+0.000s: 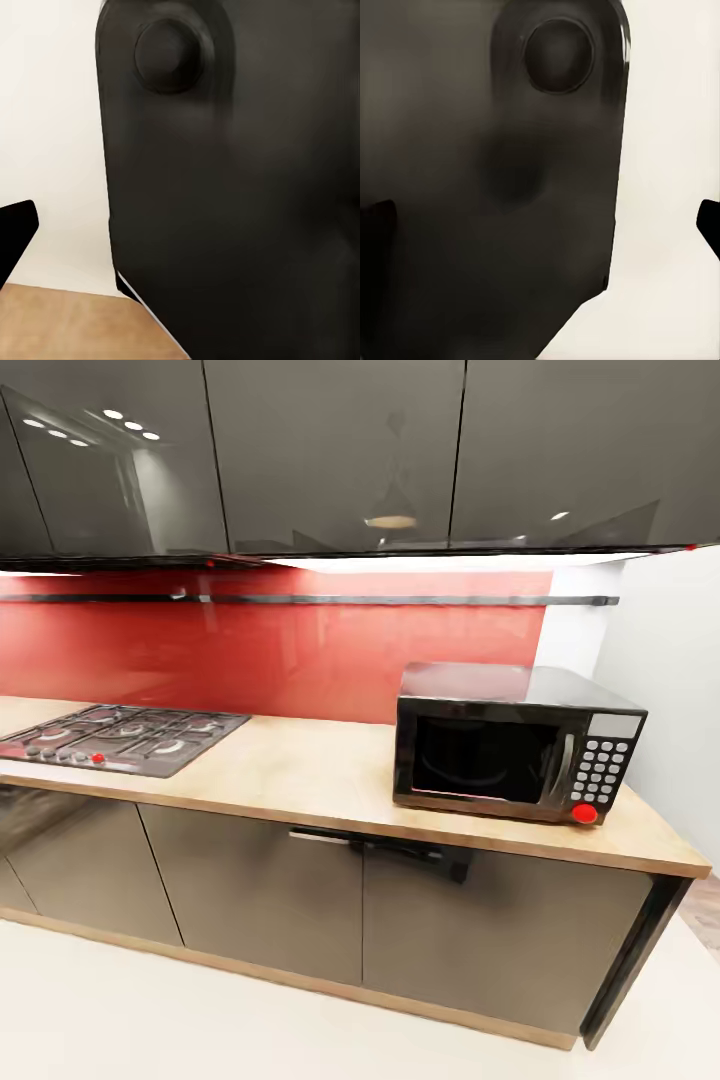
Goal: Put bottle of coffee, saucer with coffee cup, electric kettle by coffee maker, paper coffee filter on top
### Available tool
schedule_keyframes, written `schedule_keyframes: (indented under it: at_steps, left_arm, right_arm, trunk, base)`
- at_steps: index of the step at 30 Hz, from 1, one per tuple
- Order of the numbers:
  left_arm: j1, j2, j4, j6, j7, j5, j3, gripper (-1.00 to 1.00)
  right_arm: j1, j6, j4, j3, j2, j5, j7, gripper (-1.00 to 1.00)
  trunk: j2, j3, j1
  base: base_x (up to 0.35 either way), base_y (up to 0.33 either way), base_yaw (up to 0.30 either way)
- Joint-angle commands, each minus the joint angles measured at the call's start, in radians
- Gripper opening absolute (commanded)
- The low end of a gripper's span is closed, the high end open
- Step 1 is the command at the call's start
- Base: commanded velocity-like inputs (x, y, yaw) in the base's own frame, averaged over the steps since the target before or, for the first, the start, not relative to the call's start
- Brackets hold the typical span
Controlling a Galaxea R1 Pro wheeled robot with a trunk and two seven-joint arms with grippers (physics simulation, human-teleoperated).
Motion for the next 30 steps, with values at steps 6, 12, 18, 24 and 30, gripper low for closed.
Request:
schedule_keyframes:
  at_steps: [6, 12, 18, 24, 30]
  left_arm:
    - [0.001, -0.002, -0.021, -0.005, 0.002, -0.002, 0.002, 1.00]
    - [0.001, -0.002, -0.023, -0.005, 0.002, -0.001, 0.002, 1.00]
    - [0.001, -0.003, -0.024, -0.006, 0.000, 0.003, 0.002, 1.00]
    - [0.002, -0.002, -0.025, -0.033, -0.001, 0.002, 0.002, 1.00]
    - [0.003, -0.003, -0.024, -0.067, -0.002, 0.001, 0.006, 1.00]
  right_arm:
    - [0.001, -0.002, -0.034, 0.002, 0.026, 0.004, -0.003, 1.00]
    - [0.001, -0.003, -0.032, -0.004, 0.016, 0.002, -0.005, 1.00]
    - [0.001, -0.004, -0.034, -0.004, 0.014, 0.002, -0.005, 1.00]
    - [0.001, -0.003, -0.060, -0.005, 0.005, 0.002, -0.005, 1.00]
    - [0.001, -0.004, -0.083, -0.005, 0.003, 0.002, -0.005, 1.00]
  trunk:
    - [0.000, 0.000, 0.000]
    - [0.000, 0.000, 0.000]
    - [0.000, 0.000, 0.000]
    - [0.000, 0.000, 0.000]
    - [0.000, -0.002, 0.000]
  base:
    - [0.000, 0.000, 0.000]
    - [0.000, 0.000, 0.000]
    - [0.000, 0.000, 0.109]
    - [0.000, 0.000, 0.251]
    - [0.000, 0.000, 0.271]
